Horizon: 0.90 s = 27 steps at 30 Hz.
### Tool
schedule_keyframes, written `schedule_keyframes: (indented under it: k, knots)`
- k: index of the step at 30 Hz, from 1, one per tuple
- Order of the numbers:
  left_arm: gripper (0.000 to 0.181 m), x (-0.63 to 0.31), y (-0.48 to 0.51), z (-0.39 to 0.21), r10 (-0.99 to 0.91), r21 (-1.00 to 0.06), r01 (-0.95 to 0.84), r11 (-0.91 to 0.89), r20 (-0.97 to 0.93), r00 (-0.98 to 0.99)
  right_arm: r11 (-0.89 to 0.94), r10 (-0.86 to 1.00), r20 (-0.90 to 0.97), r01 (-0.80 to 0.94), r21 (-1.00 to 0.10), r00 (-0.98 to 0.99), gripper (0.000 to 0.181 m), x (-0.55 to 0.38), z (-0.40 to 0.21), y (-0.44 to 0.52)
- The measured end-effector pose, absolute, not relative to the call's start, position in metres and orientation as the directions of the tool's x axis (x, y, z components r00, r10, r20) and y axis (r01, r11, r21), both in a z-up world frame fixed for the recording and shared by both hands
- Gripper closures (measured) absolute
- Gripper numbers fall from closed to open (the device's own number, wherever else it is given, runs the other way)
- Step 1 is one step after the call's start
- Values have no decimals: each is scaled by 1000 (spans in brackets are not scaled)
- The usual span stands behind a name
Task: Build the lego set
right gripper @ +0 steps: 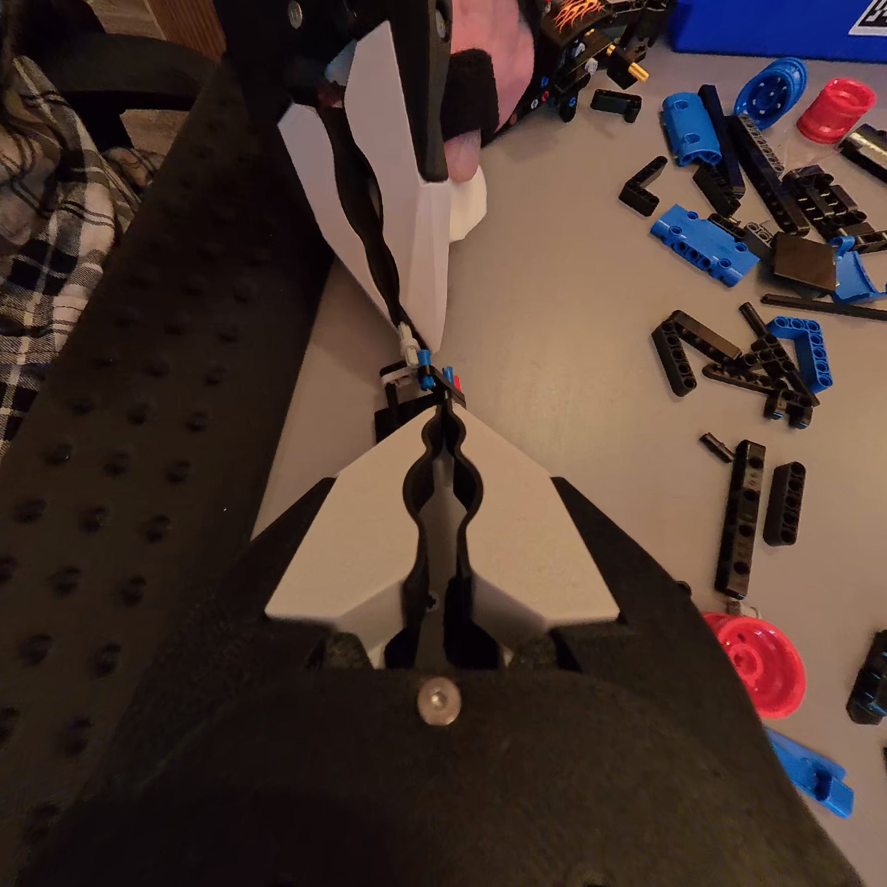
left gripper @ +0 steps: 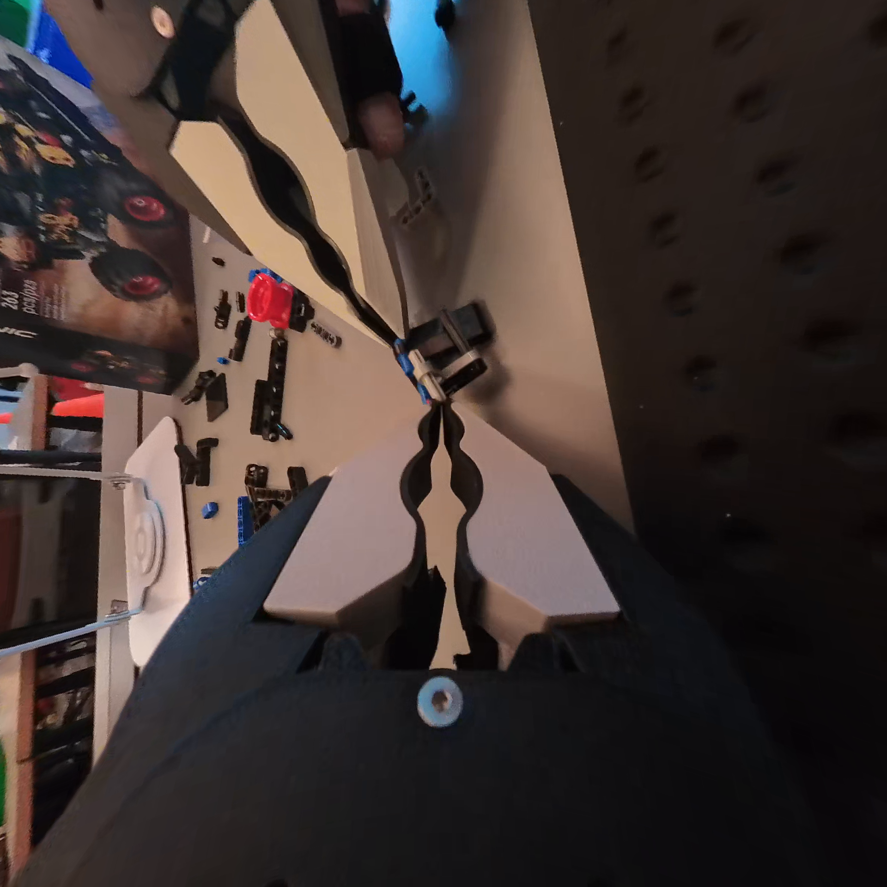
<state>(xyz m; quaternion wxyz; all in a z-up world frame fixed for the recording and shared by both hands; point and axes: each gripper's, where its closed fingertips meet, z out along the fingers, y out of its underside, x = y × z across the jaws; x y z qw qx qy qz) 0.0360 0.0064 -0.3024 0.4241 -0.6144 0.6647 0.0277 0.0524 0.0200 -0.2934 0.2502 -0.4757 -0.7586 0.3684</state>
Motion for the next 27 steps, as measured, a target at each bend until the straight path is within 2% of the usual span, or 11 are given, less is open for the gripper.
schedule_keyframes:
  k: [6,13,16,19,24,27]
  knots:
    - [181,27,12,-306,-737,-387,-874,295,-674,49,262,906,16,531,-806,-423,181,51,-293,19]
    - [181,23,8,-313,-758,-373,-882,289,-652,28,263,905,17,527,-808,-426,181,50,-293,19]
    - [181,20,4,-315,-799,-405,-879,253,-600,47,269,902,18,529,-805,-430,181,50,-293,17]
    - [181,21,-2,-312,-853,-482,-854,193,-513,97,283,898,28,527,-801,-439,181,50,-293,14]
    - [154,23,-11,-304,-928,-645,-764,-9,-280,247,286,898,31,526,-801,-440,181,51,-292,14]
    - [150,28,-17,-304,-947,-686,-721,-97,-160,279,293,893,33,525,-799,-448,181,52,-291,11]
